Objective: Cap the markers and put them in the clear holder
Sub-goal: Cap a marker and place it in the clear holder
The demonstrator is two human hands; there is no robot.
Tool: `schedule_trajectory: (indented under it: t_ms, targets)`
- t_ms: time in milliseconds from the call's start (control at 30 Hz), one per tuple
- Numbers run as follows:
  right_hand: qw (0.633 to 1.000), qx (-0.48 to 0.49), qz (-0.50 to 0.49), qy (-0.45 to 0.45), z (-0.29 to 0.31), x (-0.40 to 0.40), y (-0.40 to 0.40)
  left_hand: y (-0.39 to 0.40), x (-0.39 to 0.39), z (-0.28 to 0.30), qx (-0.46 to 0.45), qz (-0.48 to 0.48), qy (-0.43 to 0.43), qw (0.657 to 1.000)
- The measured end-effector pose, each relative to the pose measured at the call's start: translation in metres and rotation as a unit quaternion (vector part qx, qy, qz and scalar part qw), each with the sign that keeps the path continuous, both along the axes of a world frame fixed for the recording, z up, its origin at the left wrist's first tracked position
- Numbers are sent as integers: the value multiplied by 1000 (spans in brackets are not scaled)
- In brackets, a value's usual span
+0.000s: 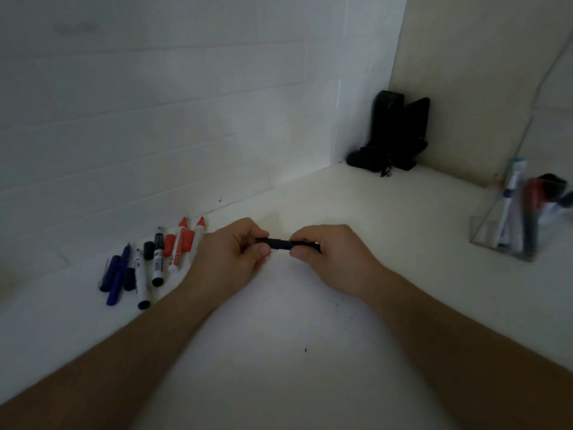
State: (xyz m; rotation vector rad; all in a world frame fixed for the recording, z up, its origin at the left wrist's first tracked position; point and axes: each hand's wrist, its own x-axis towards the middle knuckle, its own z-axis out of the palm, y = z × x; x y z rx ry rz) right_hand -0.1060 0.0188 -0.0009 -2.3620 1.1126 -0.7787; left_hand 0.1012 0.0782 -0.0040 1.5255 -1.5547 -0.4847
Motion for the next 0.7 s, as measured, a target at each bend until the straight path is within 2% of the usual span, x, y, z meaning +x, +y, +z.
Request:
schedule_trajectory:
  t_ms: [67, 167, 233, 300, 367, 433, 467, 500, 600, 633, 700]
  targets:
    - [1000, 5, -8, 7, 3, -1, 2, 1, -3, 2, -1, 3, -14, 1000]
    - [993, -43, -26, 104, 21, -6, 4, 0, -11, 11, 12, -16, -14, 1000]
    - [991, -52, -21, 125, 42, -19, 5, -5, -21, 23, 7, -32, 10, 999]
    - [990, -73, -27, 116, 67, -43, 5, -13, -42, 41, -17, -44, 59, 997]
    - [988, -106, -62, 93, 90, -80, 3, -25, -76, 60, -43, -62, 147, 986]
    - [986, -125, -113, 18, 111, -124, 4, -39, -116, 78, -59, -92, 212, 971]
    - [979, -135, -151, -29, 119, -147, 3, -45, -137, 85, -68, -109, 210, 969]
    - [967, -145, -195, -78, 126, -171, 2, -51, -159, 90, -81, -126, 183, 972]
    - [918, -151, -312, -191, 138, -236, -6, -63, -223, 101, -103, -175, 23, 979]
    - [909, -151, -334, -198, 139, -253, -10, -65, -244, 105, -111, -195, -22, 974]
    - [909, -157, -355, -150, 133, -275, -17, -74, -283, 107, -153, -227, -125, 954]
